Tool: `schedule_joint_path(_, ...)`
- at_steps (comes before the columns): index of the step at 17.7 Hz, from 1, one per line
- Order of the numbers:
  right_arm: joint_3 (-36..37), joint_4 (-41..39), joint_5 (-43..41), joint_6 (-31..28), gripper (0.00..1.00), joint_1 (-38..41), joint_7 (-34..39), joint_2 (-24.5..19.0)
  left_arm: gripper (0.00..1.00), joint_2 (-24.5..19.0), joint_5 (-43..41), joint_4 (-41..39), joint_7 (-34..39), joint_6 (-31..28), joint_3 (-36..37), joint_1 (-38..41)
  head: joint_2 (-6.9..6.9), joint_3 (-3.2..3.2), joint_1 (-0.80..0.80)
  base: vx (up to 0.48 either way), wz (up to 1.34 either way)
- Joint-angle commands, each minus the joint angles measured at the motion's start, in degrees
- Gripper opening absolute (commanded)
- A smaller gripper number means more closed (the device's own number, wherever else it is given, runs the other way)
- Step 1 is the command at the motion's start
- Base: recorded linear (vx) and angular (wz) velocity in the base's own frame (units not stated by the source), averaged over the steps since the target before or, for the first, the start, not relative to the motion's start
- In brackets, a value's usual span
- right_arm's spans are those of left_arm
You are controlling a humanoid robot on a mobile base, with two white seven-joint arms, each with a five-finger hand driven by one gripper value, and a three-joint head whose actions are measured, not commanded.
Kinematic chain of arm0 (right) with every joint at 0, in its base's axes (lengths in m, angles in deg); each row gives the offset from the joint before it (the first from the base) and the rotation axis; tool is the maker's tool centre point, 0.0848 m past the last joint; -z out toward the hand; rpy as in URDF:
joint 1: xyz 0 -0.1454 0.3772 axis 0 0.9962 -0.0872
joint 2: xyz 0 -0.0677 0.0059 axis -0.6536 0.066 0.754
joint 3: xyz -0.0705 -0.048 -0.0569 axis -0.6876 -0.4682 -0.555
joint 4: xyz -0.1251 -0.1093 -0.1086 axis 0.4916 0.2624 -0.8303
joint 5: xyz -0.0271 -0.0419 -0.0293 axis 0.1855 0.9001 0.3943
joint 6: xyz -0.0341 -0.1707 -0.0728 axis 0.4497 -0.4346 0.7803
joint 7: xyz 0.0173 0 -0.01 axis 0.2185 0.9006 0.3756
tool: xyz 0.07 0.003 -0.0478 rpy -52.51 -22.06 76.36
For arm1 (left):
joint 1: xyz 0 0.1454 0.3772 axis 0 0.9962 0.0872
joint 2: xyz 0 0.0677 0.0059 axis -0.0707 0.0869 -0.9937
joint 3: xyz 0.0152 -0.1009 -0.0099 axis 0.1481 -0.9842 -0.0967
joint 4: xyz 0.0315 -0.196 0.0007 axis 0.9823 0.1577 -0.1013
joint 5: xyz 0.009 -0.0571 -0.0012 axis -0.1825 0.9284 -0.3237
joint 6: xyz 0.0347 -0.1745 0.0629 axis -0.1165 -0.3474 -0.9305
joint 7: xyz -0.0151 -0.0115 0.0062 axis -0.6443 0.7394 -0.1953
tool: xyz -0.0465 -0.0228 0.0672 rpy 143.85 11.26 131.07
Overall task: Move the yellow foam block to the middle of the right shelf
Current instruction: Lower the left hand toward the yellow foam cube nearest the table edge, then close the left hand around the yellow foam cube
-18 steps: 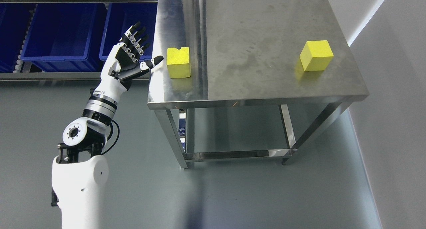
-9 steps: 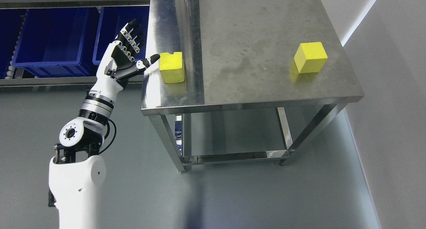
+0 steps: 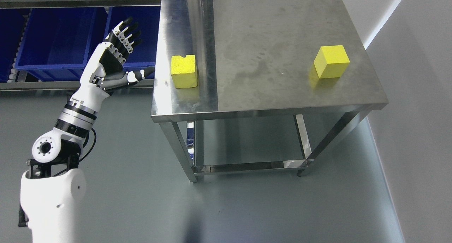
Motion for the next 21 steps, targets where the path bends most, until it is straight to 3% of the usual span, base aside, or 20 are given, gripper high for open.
schedule_joint_path(1,0.0,-1.0,0.2,0.0,1.00,0.1,0.0,1.0,0.99,-16.1,-3.7,2.5,-5.0,0.8,0.6,0.9,0.00,0.00,0.00,0.000,0.00)
schedule_joint_path(6,0.0,-1.0,0.2,0.0,1.00,0.1,0.0,1.0,0.99,-16.7,-13.5,6.4,-13.1,0.8,4.6,-4.6,0.00,0.00,0.00,0.000,0.00)
schedule_joint_path(11,0.0,-1.0,0.2,0.0,1.00,0.1,0.0,1.0,0.99,-15.8,-17.6,12.7,-13.7,0.8,13.2,-11.9,0.00,0.00,0.00,-0.001,0.00)
schedule_joint_path(21,0.0,-1.0,0.2,0.0,1.00,0.1,0.0,1.0,0.99,-7.1,-21.5,21.9,-13.8,1.1,21.8,-17.7,0.00,0.00,0.00,0.000,0.00)
